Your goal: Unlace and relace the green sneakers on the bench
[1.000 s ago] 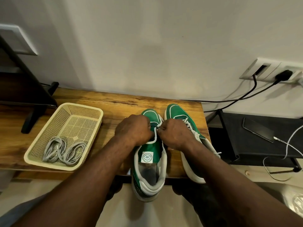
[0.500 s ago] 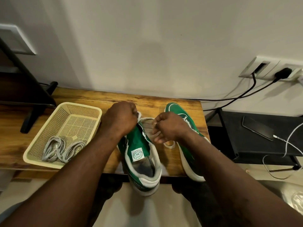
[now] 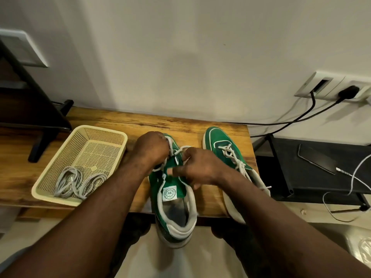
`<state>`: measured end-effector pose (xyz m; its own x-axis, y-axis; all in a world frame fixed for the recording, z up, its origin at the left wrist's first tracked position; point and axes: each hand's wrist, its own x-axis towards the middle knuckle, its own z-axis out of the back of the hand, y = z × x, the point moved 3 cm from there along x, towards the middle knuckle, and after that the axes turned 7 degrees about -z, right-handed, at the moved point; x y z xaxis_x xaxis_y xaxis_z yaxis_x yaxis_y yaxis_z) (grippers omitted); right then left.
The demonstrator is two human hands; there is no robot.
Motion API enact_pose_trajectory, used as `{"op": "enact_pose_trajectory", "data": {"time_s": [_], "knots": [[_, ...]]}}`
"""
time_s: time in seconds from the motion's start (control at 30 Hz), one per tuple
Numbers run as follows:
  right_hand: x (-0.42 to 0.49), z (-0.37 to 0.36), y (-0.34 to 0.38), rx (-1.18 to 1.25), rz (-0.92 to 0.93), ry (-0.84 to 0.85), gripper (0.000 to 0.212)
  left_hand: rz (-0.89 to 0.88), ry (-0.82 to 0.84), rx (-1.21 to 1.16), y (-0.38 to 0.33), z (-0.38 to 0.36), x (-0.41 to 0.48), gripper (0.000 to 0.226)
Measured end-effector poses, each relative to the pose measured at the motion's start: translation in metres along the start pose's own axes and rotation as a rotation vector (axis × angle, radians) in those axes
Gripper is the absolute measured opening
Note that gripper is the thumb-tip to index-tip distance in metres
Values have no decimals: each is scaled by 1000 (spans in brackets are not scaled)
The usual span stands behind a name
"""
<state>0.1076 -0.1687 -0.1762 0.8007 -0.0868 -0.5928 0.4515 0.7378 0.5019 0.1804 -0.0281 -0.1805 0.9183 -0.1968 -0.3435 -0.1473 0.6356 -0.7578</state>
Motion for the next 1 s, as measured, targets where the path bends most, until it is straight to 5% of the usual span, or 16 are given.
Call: {"op": "enact_pose_trajectory", "data": {"time_s": [0.13, 0.23, 0.57, 0.73, 0.9, 1.0], "knots": [[4, -5, -3, -172, -37, -130, 57, 86, 160, -398, -2, 3, -7, 7], [1, -1, -6, -103, -78, -103, 51, 92, 304, -688, -10, 11, -13, 18], [2, -11, -7, -240, -162, -229, 24, -136, 142, -943, -44, 32, -28, 23], [0, -6, -10, -182, -193, -180, 10, -207, 7, -575, -32, 46, -15, 16], [-10, 17, -11, -156, -170, -182, 28, -393, -190, -198, -35, 57, -16, 17], [-12, 35, -10, -251, -154, -359, 30, -605, -238, -99, -51, 57, -26, 29]]}}
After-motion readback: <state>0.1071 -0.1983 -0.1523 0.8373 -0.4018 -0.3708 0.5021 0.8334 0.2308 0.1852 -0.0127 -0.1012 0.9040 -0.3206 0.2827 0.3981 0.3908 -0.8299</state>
